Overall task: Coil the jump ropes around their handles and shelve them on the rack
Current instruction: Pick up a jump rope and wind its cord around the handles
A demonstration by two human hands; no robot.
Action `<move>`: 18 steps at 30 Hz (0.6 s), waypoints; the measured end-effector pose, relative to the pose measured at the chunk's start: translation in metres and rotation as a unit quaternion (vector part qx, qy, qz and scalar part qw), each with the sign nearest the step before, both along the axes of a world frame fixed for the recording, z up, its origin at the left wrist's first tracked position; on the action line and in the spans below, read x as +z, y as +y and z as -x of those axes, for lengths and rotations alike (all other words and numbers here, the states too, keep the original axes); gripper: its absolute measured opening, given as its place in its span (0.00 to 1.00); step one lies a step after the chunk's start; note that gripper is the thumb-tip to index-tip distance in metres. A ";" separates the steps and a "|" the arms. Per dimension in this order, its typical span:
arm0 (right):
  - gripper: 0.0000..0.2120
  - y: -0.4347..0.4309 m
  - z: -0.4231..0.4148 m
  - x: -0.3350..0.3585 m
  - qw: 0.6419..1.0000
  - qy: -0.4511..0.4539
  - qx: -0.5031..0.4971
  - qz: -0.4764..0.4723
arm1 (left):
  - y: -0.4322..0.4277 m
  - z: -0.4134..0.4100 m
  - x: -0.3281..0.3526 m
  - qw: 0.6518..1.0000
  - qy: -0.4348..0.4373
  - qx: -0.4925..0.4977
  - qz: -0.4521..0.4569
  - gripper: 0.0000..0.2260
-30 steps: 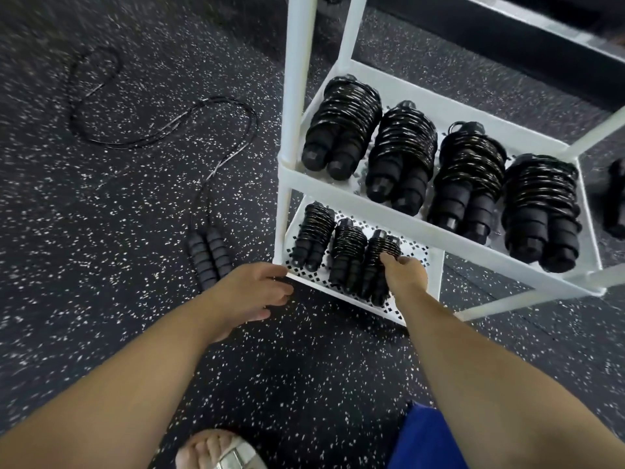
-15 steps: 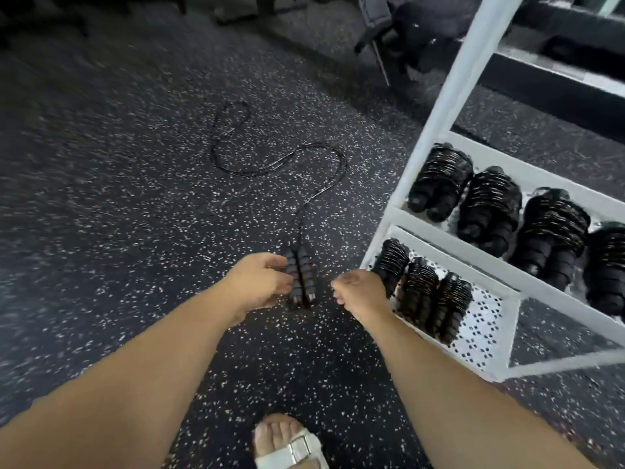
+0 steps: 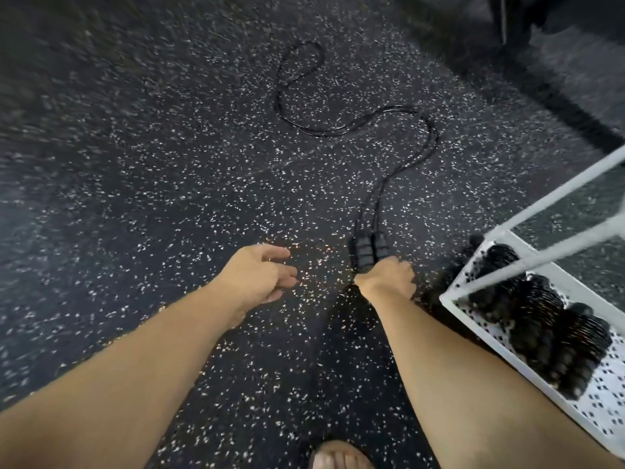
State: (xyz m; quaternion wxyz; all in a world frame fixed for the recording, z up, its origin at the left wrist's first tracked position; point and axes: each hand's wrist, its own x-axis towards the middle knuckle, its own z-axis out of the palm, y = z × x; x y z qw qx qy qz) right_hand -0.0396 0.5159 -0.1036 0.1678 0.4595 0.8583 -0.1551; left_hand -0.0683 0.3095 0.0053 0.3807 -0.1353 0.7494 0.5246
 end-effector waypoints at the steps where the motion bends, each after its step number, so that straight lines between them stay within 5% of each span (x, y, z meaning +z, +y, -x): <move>1: 0.39 -0.001 0.001 0.000 1.000 0.001 -0.005 -0.004 | -0.001 0.001 -0.003 1.000 -0.002 0.000 -0.002 0.14; 6: 0.36 -0.020 0.006 0.005 0.989 0.069 -0.073 0.105 | -0.013 -0.002 -0.001 1.000 -0.009 0.005 0.001 0.13; 11: 0.29 -0.087 0.012 0.071 0.956 0.189 -0.034 0.224 | -0.048 -0.017 0.043 1.000 -0.021 0.014 0.017 0.11; 15: 0.24 -0.153 -0.002 0.160 0.918 0.245 0.039 0.310 | -0.082 -0.035 0.102 0.992 0.008 0.129 0.008 0.07; 18: 0.24 -0.194 -0.024 0.226 0.894 0.263 0.079 0.353 | -0.104 -0.056 0.155 0.976 0.033 0.213 -0.027 0.13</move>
